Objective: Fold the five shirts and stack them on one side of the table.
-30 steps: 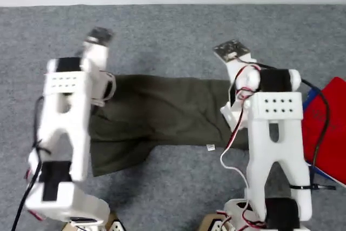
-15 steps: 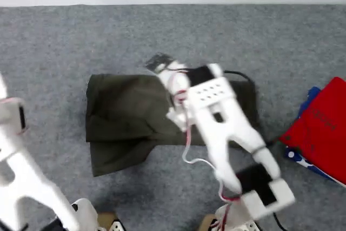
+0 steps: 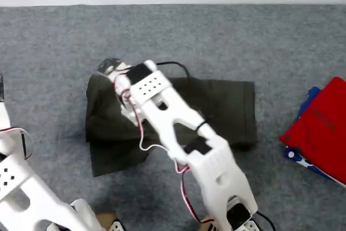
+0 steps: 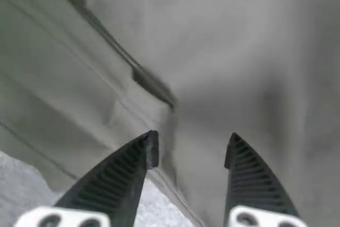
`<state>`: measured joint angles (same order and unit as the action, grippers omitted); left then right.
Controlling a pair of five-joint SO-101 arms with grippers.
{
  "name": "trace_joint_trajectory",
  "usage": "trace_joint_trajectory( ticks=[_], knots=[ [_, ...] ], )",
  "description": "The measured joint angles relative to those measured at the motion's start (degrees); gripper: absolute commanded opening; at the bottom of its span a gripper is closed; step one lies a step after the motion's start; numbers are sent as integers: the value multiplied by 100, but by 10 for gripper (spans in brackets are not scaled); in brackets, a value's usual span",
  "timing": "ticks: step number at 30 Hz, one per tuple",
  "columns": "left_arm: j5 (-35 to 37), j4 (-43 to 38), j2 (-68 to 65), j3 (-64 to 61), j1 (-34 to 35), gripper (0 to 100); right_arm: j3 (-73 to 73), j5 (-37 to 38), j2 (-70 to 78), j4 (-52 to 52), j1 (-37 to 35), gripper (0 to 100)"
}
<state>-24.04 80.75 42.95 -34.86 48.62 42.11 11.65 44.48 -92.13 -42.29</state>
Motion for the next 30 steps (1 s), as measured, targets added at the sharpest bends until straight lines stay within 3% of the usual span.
trace_joint_trajectory(
  ticks=[12,21,30],
  knots=[
    [-9,-35,9,-105,0,6,1811,-18,1240,-492,-343,210],
    [-9,-35,9,-105,0,6,1820,-18,1468,-501,-343,19],
    [-9,-35,9,-105,0,6,1873,-18,1468,-677,-185,10]
  ],
)
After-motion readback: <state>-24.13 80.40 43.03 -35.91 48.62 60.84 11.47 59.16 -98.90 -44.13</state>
